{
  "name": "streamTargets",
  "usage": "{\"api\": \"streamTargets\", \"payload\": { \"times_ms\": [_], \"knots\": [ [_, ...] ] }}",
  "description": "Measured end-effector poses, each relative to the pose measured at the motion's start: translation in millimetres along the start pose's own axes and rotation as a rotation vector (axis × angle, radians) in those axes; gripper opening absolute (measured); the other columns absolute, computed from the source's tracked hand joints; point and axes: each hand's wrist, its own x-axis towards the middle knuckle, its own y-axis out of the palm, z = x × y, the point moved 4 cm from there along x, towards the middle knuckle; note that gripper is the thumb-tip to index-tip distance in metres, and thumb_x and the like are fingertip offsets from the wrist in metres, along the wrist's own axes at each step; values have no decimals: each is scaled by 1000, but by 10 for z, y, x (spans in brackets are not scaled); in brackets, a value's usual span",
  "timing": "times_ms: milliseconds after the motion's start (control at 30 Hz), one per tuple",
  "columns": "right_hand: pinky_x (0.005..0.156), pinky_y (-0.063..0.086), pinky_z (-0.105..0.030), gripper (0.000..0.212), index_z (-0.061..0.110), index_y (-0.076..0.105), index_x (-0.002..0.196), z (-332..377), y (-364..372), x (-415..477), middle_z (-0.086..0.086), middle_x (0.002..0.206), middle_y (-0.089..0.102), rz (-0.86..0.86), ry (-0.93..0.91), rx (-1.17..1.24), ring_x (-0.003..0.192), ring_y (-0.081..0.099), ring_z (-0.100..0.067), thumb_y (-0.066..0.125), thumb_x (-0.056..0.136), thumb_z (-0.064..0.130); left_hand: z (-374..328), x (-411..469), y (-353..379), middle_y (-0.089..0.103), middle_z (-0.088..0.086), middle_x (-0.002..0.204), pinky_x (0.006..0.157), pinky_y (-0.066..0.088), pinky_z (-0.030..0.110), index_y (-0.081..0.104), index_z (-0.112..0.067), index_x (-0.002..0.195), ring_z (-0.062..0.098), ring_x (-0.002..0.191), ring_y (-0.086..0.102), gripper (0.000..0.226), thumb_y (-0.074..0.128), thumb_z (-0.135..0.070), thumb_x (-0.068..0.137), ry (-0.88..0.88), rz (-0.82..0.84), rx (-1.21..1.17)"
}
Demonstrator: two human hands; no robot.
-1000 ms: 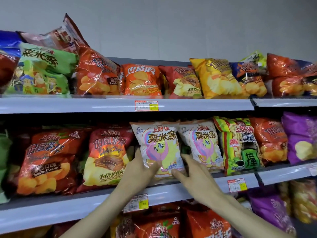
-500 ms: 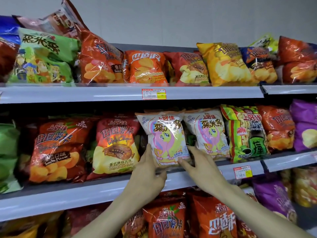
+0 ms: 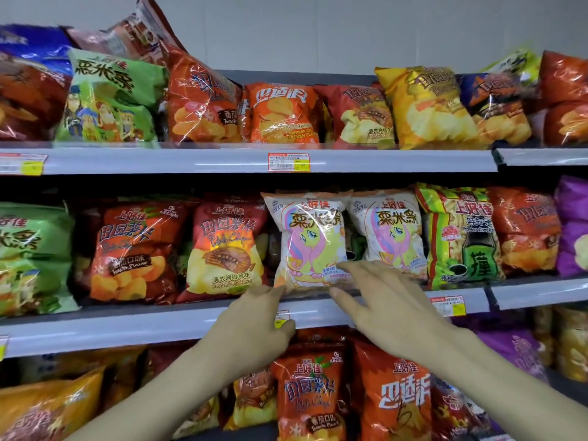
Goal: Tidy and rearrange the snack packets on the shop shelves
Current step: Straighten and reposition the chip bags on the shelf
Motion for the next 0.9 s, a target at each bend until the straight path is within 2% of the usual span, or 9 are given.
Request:
{"api": "streamTargets", "payload": {
  "times_ms": [100, 200, 300, 400, 533, 667, 767, 900],
  "knots": [
    [115, 32, -35, 60, 29, 36, 157, 254, 59, -9, 6, 155, 47, 22, -84, -21, 142, 40, -19, 36, 105, 59, 12, -192, -123, 58, -9, 141, 101, 52, 42, 47, -33, 151, 19, 130, 55, 58, 53, -50, 96, -52, -46, 77],
    [114, 29, -33, 58, 34, 35, 156, 514, 214, 69, 10, 156, 44, 44, -154, 31, 144, 36, -16, 37, 105, 60, 129, -399, -316, 61, -11, 136, 95, 52, 39, 54, -32, 142, 17, 124, 57, 47, 53, -50, 99, -148, -92, 141],
    [113, 32, -35, 58, 33, 37, 154, 802, 402, 173, 9, 152, 47, 55, -227, 61, 141, 39, -17, 35, 104, 63, 388, -644, -519, 59, -10, 143, 100, 51, 39, 51, -31, 148, 17, 129, 57, 52, 53, -49, 99, -256, -130, 177],
    [105, 41, -37, 54, 30, 47, 145, 1114, 555, 272, 7, 139, 56, 45, -277, 111, 129, 48, -18, 36, 103, 62, 661, -901, -711, 57, -13, 148, 104, 51, 38, 47, -35, 152, 15, 133, 56, 55, 54, -51, 99, -344, -154, 205],
    [109, 39, -37, 58, 28, 41, 153, 1526, 708, 403, 7, 147, 52, 49, -355, 144, 136, 44, -18, 37, 104, 60, 997, -1180, -901, 59, -15, 145, 103, 50, 36, 48, -37, 151, 11, 133, 56, 55, 56, -51, 99, -442, -162, 216],
    [112, 37, -33, 60, 28, 39, 155, 1850, 783, 630, 8, 155, 47, 38, -344, 198, 141, 42, -17, 40, 104, 59, 1374, -1322, -1106, 61, -15, 142, 98, 53, 37, 47, -39, 150, 14, 127, 60, 54, 56, -53, 98, -478, -173, 252],
    [109, 37, -32, 60, 28, 39, 155, 2057, 846, 747, 8, 156, 46, 11, -285, 286, 142, 42, -16, 45, 103, 58, 1833, -1317, -1306, 60, -7, 142, 93, 54, 40, 44, -32, 153, 22, 128, 58, 59, 57, -49, 98, -484, -214, 288],
    [109, 39, -30, 61, 31, 38, 155, 2324, 991, 851, 10, 154, 47, -32, -208, 461, 139, 45, -13, 56, 100, 52, 2473, -1268, -1640, 43, -2, 150, 97, 52, 46, 36, -27, 157, 26, 139, 43, 70, 65, -45, 96, -450, -399, 233]
  ]
}}
